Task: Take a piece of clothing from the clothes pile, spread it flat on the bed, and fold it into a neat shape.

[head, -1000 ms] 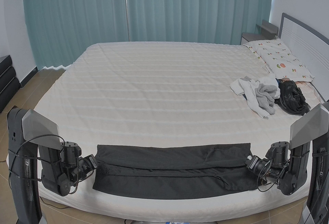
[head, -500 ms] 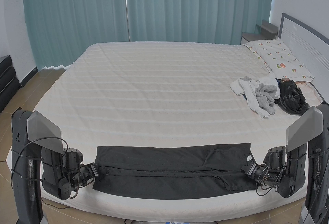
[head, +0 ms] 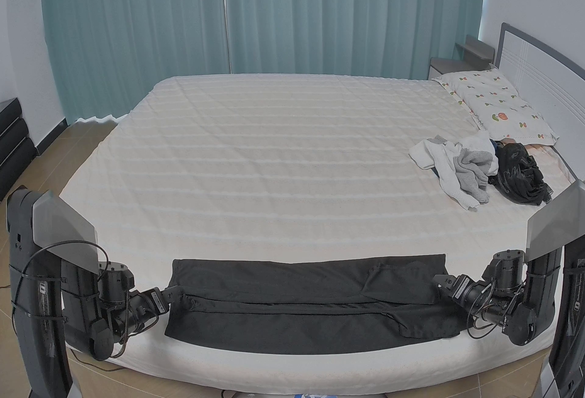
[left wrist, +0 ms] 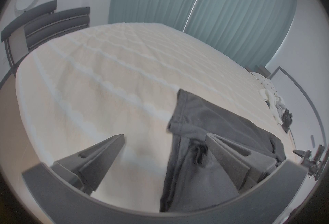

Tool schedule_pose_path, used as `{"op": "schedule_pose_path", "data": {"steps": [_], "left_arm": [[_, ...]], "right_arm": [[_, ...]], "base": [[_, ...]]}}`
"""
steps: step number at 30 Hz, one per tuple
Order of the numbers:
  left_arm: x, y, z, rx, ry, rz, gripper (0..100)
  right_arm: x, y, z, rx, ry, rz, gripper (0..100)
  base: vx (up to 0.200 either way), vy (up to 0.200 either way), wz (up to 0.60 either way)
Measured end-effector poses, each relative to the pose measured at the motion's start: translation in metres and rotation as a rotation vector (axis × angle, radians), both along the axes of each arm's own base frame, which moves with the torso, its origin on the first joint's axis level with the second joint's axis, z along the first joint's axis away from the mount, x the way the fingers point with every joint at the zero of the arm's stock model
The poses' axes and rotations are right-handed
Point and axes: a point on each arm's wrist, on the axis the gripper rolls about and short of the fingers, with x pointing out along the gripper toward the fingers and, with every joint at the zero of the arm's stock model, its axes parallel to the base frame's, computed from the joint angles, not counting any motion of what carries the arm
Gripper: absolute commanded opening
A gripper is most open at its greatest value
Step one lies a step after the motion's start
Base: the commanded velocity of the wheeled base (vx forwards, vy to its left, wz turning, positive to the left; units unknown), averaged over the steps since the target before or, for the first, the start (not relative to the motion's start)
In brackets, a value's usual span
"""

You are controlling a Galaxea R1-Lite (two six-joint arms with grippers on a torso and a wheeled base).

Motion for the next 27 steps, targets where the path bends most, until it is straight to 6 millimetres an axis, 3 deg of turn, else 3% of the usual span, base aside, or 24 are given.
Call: {"op": "schedule_pose_path", "data": {"steps": [8,18,19,27], "left_arm": [[-0.023,-0.001,0.010,-0.099,0.056,-0.120,100],[-0.029,-0.013,-0.004,-0.065,0.122,-0.174,100],[-0.029,-0.014,-0.005,-0.063,0.127,-0.178,0],[-0.035,-0.016,-0.010,-0.023,0.159,-0.160,0]], "right_arm": [[-0.007,-0.002,0.008,0.039,-0.004,0.001,100],[-0.008,0.001,0.012,0.074,-0.009,0.023,100],[-0.008,0.001,0.012,0.077,-0.009,0.023,100],[-0.009,0.001,0.013,0.081,-0.009,0.025,100]], "base": [[0.000,0.000,0.00],[0.000,0.000,0.00],[0.000,0.000,0.00],[0.000,0.000,0.00]]}}
